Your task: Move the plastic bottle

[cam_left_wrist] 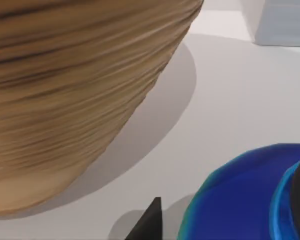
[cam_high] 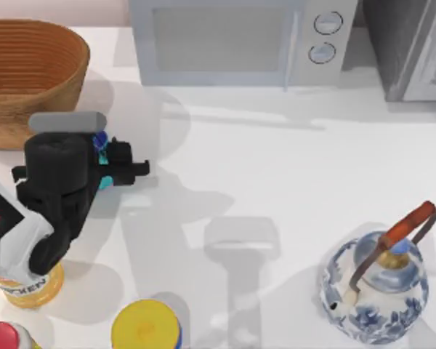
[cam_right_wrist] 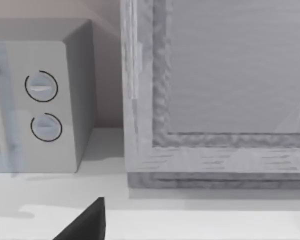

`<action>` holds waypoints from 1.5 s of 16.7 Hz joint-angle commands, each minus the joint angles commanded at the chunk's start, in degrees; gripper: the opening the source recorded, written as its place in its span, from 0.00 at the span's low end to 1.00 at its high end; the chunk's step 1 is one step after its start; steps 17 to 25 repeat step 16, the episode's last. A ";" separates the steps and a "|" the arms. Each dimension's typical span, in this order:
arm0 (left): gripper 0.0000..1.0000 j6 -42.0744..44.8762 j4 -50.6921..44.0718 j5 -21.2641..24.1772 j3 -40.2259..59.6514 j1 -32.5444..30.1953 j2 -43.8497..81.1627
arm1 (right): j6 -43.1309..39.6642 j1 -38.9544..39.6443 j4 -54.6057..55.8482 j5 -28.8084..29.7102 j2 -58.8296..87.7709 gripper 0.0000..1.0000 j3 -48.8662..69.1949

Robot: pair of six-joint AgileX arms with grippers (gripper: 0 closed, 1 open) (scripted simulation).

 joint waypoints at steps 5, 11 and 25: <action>0.60 0.00 0.00 0.00 0.00 0.00 0.00 | 0.00 0.00 0.00 0.00 0.00 1.00 0.00; 1.00 0.00 0.00 0.00 0.00 0.00 0.00 | 0.00 0.00 0.00 0.00 0.00 1.00 0.00; 1.00 0.00 0.00 0.00 0.00 0.00 0.00 | 0.00 0.00 0.00 0.00 0.00 1.00 0.00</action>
